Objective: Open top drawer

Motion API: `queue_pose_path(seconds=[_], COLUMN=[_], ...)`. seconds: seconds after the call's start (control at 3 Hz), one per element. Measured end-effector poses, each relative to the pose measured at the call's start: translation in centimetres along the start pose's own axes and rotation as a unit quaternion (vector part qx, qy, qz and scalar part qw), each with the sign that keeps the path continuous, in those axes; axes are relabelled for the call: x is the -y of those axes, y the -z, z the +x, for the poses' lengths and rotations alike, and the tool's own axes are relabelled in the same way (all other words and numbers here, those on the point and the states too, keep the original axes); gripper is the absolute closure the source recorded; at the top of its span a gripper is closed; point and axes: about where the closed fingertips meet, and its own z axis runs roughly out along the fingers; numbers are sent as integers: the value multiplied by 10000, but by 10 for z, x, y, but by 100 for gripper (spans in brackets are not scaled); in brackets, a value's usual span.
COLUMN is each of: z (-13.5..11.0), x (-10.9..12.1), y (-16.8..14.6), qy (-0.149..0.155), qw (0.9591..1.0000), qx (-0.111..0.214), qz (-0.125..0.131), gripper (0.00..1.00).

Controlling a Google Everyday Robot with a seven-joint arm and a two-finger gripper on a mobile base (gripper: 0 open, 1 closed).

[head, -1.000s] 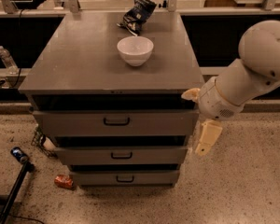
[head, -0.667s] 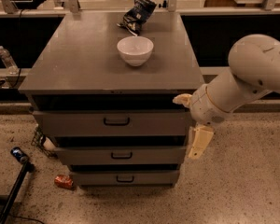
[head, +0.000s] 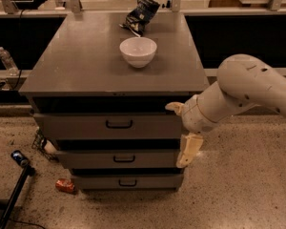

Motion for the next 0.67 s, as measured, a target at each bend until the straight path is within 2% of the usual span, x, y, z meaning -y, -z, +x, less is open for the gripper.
queue_pose_path(seconds=[0.33, 0.67], z=[1, 5], x=[14, 29], y=[-20, -44], qy=[21, 101], qw=[9999, 9998], qx=[-18, -19], qz=[148, 191], gripper=[0, 0])
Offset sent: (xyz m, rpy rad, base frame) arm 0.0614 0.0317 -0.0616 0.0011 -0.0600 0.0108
